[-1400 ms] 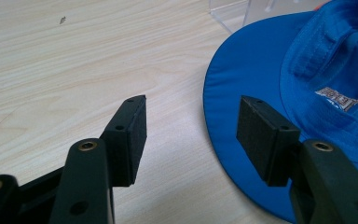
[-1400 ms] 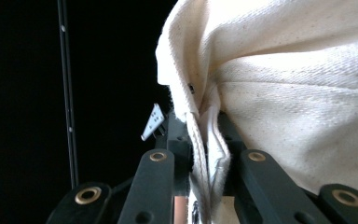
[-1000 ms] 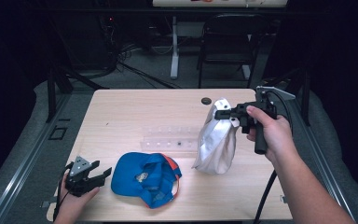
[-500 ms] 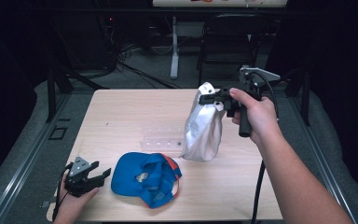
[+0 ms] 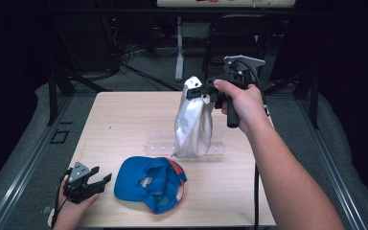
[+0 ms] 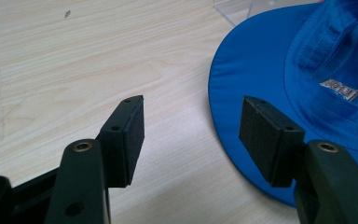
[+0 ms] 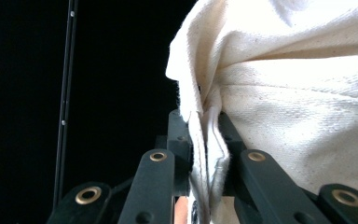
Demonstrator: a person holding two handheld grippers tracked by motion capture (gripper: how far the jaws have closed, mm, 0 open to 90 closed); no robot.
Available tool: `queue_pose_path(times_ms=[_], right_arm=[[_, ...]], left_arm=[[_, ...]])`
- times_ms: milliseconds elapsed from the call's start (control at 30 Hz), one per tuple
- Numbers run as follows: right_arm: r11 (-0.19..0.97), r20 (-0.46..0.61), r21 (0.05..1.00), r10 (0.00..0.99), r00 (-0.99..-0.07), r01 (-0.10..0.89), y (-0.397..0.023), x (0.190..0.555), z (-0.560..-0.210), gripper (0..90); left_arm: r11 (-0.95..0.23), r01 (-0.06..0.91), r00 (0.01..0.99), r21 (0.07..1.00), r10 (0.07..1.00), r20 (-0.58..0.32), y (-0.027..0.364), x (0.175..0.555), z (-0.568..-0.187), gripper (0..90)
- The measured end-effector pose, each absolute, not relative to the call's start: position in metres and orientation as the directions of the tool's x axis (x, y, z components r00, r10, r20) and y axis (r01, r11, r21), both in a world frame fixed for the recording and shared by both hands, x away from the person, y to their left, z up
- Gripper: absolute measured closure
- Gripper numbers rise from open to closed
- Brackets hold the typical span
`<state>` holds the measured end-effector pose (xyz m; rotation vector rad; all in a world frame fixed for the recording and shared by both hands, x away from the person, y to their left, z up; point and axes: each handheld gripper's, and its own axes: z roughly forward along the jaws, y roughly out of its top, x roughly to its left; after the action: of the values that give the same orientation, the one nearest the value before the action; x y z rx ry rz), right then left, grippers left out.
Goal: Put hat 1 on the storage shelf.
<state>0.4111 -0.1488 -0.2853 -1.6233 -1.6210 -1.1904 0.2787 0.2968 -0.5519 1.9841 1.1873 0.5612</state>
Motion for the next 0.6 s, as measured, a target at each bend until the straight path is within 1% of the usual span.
queue_pose_path(times_ms=[300,600], right_arm=[[-0.102,0.86,0.209,0.493,-0.133,0.973,-0.132,0.43,-0.286,80.7],[-0.103,0.844,0.205,0.523,-0.122,0.973,-0.121,0.444,-0.292,80.6]], left_arm=[[-0.271,0.558,0.446,0.785,0.895,-0.008,0.304,0.273,-0.553,41.3],[-0.28,0.563,0.45,0.777,0.893,-0.004,0.306,0.27,-0.552,41.3]])
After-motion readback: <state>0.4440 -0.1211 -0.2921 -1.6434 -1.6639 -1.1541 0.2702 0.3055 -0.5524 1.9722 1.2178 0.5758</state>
